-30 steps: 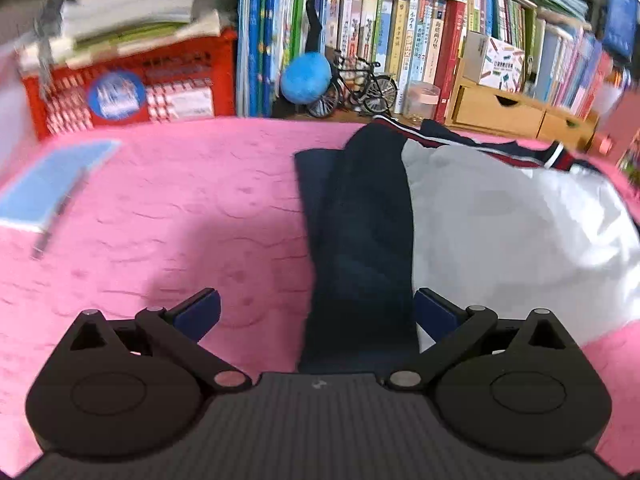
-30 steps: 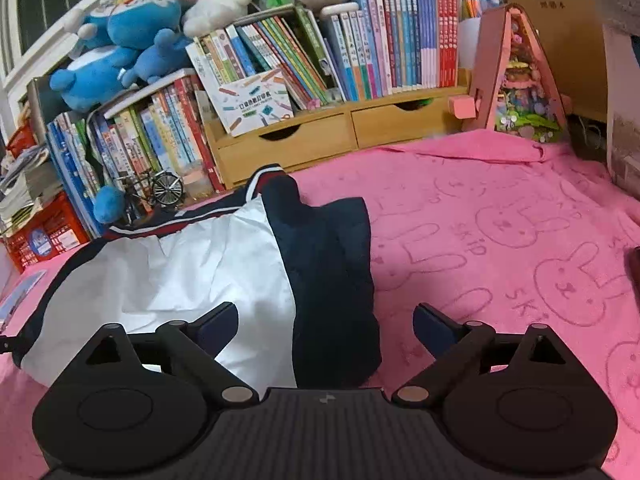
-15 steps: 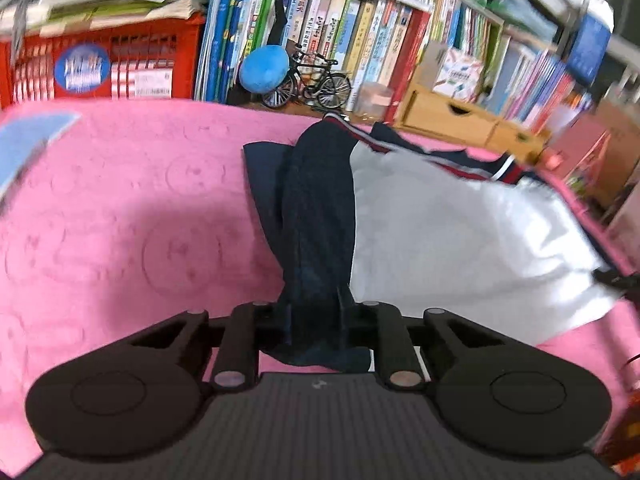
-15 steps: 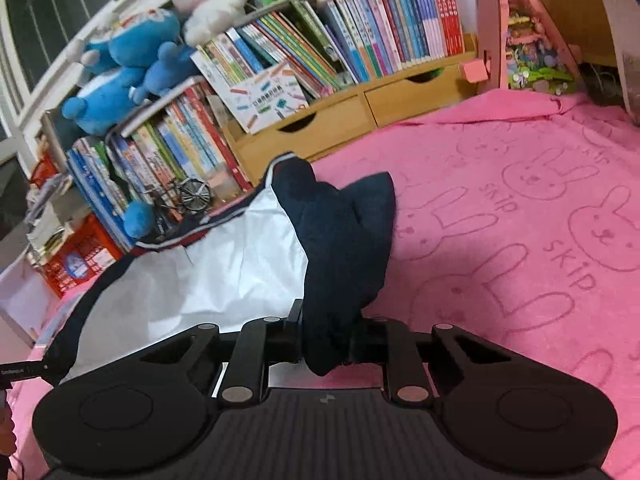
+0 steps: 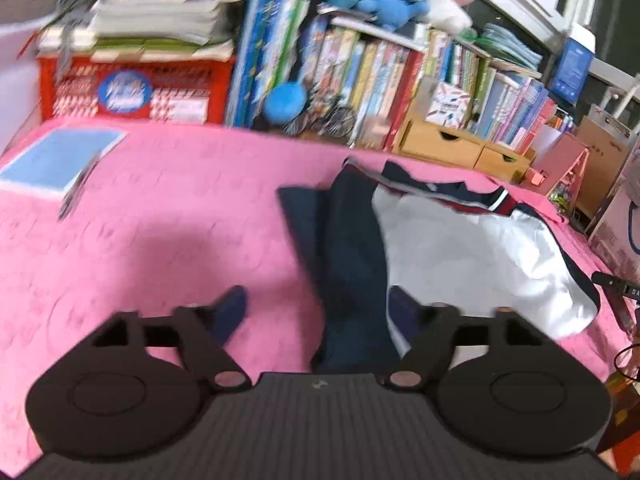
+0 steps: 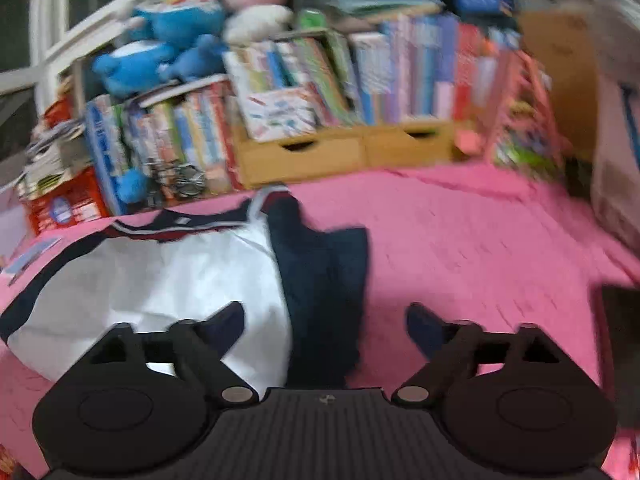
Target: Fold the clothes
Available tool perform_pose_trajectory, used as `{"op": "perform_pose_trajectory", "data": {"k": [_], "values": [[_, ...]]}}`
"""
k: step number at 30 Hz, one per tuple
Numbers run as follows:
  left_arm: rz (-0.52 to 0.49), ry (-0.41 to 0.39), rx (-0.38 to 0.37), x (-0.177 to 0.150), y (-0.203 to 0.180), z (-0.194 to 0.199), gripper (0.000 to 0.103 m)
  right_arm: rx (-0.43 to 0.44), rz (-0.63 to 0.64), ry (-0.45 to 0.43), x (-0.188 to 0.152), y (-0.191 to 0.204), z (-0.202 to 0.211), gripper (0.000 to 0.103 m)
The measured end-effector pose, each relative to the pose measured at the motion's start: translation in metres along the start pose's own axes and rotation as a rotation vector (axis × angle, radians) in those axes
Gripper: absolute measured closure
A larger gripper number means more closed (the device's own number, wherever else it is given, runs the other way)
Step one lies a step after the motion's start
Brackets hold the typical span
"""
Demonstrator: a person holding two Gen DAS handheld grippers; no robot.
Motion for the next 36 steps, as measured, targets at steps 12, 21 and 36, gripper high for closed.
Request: {"op": "perform_pose_trajectory", "data": {"k": [12, 21, 36], "values": [[-0.068, 0.102, -0.11, -0.03, -0.025, -0.008, 0.09, 0.018, 0.067, 0.039, -0.018, 0.017, 0.013, 0.093], [-0.112, 0.083, 0.085, -0.02, -0.008, 0.02, 0.054, -0.102, 0.086, 0.039, -0.005, -0.007, 0.014, 0.036], [-0.212, -0.014, 0.181, 0.059, -0.09, -0.125, 0.032, 0.163, 0.185, 0.135, 0.031, 0.144, -0.134, 0.051]]}}
Point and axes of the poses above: each gripper's, at about its wrist camera, not at the fingertips, and z roughly against the way its jaws point, y to its left, x to its top, the point moved 5 cm from there along -z, roughly the way its jaws point, and after that the axes turned 10 degrees about -z, right-handed, at the moved point
